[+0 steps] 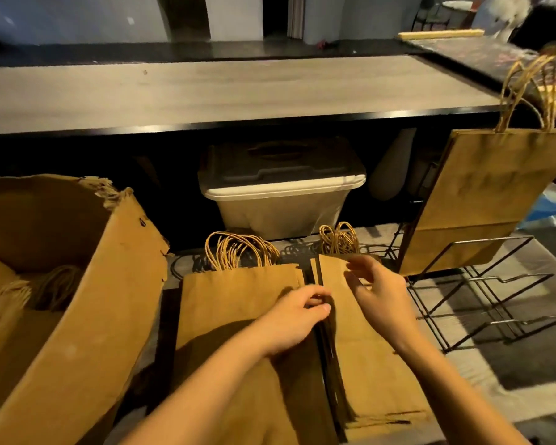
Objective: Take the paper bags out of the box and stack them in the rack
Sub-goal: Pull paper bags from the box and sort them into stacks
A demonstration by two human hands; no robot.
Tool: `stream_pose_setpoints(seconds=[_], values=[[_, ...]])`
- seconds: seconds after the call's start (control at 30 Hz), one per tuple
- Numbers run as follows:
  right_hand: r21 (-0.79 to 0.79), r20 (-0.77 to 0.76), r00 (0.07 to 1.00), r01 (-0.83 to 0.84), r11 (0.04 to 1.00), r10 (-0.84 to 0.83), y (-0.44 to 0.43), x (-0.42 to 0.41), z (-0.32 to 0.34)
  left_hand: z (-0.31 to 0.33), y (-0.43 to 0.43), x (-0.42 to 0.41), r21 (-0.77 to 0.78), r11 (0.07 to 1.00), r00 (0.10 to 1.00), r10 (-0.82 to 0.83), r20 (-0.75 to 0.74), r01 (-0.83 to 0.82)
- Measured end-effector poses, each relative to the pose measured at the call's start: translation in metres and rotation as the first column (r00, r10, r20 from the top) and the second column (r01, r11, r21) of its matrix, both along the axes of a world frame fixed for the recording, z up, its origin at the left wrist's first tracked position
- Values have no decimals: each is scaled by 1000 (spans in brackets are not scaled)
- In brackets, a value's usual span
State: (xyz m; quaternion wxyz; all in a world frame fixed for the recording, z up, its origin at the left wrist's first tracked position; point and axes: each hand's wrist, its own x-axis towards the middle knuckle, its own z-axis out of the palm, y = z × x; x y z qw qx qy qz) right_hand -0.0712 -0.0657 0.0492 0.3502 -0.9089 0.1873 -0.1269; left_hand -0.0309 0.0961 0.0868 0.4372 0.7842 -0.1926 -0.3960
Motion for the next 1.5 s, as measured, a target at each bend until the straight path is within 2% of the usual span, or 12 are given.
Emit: stream_pose_setpoints(seconds=[0.1, 0.2, 0.3, 0.43, 0.57, 0.83, 0.93, 1.03, 1.1, 1.17, 1.3, 1.5], values=[[-125, 31, 989, -139, 982, 144, 15, 29, 36, 38, 13, 22, 111, 993, 966, -77, 249, 50], [-237, 83, 949, -279, 931, 305, 49, 60, 77, 80, 46, 46, 181, 983, 893, -57, 446, -28], [-293, 141, 884, -393, 871, 446, 87, 84, 115, 120, 86, 60, 197, 974, 823, -17, 568, -116], [-343, 189, 755, -548, 763, 628, 153, 113, 159, 165, 161, 65, 160, 944, 751, 120, 650, -289], [-403, 165, 636, -654, 640, 754, 221, 133, 185, 185, 237, 64, 155, 877, 669, 221, 709, -455], [-538, -35, 467, -754, 377, 884, 355, 159, 155, 142, 360, 48, 175, 708, 539, 329, 776, -684], [-546, -186, 398, -802, 242, 898, 398, 165, 124, 108, 396, 45, 234, 661, 561, 336, 757, -712], [-519, -420, 283, -854, 27, 862, 427, 174, 94, 83, 415, 42, 289, 632, 600, 354, 718, -719], [-443, -586, 211, -892, -91, 782, 438, 181, 75, 70, 423, 41, 331, 622, 631, 350, 693, -709], [-352, -696, 160, -926, -139, 700, 450, 187, 56, 59, 433, 43, 380, 637, 684, 332, 650, -671], [-316, -790, 120, -920, -232, 601, 463, 191, 22, 53, 435, 45, 561, 666, 823, 142, 551, -491], [-293, -847, 57, -880, -375, 528, 464, 192, -8, 58, 421, 49, 623, 681, 854, 7, 519, -385]])
